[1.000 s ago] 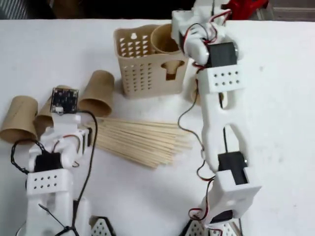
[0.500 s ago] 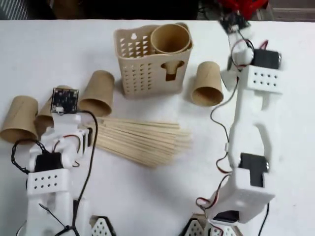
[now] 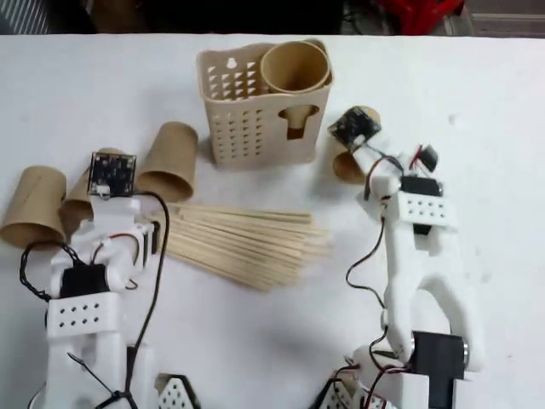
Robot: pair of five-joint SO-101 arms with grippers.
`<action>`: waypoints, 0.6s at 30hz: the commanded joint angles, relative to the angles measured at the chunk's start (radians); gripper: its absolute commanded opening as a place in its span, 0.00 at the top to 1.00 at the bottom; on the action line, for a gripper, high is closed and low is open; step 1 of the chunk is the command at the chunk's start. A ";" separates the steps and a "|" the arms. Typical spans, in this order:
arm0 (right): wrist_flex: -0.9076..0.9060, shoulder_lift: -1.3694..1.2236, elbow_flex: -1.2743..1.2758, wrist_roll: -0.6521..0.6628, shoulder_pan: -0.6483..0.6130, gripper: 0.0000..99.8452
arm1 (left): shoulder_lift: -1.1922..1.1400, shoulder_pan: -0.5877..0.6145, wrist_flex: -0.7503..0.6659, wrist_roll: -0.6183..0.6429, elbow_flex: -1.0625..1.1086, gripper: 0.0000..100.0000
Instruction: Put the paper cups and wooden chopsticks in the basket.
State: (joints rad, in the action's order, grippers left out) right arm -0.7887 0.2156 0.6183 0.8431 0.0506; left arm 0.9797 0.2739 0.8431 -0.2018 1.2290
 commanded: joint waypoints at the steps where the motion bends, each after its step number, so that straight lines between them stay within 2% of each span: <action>1: 0.079 -0.001 0.002 0.008 -0.033 0.53 | 0.021 0.002 -0.023 0.009 -0.006 0.79; 6: 0.291 -0.073 0.002 -0.095 -0.031 0.53 | 0.021 0.002 -0.023 0.009 -0.006 0.79; 14: 0.559 -0.240 0.002 -0.101 -0.019 0.54 | 0.021 0.002 -0.023 0.009 -0.006 0.79; 16: 0.596 -0.275 0.002 -0.101 -0.019 0.59 | 0.021 0.002 -0.023 0.009 -0.006 0.79; 18: 0.624 -0.303 0.002 -0.101 -0.019 0.69 | 0.021 0.002 -0.023 0.011 -0.006 0.79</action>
State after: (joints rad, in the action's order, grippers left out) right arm -0.2209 -0.0790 0.6276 0.7495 0.0276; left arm 0.9797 0.2739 0.8431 -0.2018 1.2290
